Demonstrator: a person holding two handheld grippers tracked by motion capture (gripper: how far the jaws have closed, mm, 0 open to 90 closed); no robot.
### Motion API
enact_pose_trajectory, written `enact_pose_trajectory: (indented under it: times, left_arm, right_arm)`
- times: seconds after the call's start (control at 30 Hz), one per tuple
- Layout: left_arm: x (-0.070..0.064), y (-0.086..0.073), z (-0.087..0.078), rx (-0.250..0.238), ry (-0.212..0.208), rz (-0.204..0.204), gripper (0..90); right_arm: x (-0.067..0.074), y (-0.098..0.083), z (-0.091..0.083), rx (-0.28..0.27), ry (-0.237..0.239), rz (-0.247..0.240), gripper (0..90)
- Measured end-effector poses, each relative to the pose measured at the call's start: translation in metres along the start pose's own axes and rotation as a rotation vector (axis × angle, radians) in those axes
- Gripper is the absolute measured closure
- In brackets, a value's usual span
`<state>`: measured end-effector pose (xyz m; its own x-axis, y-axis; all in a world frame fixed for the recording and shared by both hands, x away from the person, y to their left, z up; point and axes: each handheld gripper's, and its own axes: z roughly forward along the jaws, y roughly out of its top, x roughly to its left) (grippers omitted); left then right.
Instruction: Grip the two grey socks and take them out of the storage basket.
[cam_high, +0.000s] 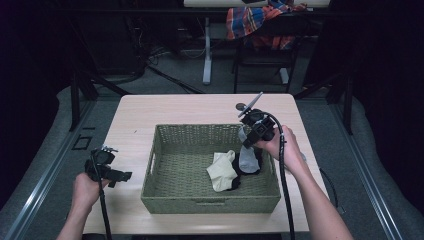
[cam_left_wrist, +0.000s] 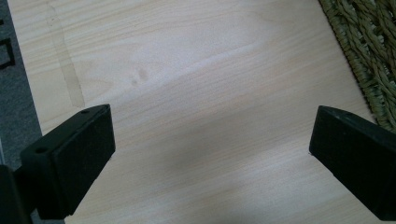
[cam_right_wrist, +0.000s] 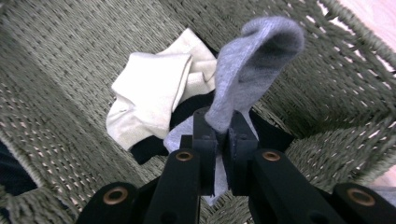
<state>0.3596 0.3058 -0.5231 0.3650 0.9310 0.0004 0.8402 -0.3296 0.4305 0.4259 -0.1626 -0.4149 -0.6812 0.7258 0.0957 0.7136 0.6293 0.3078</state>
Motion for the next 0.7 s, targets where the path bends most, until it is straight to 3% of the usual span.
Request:
enact_pose_trajectory:
  times: [0.4, 0.7]
  left_arm:
    - [-0.001, 0.0, -0.001, -0.007, 0.007, -0.002, 0.4]
    - [-0.001, 0.0, -0.001, -0.008, 0.005, -0.005, 0.3]
  right_arm:
    - [0.002, -0.002, -0.022, -0.071, 0.006, 0.007, 85.1]
    - [0.005, -0.003, -0.042, -0.092, -0.009, -0.006, 85.0]
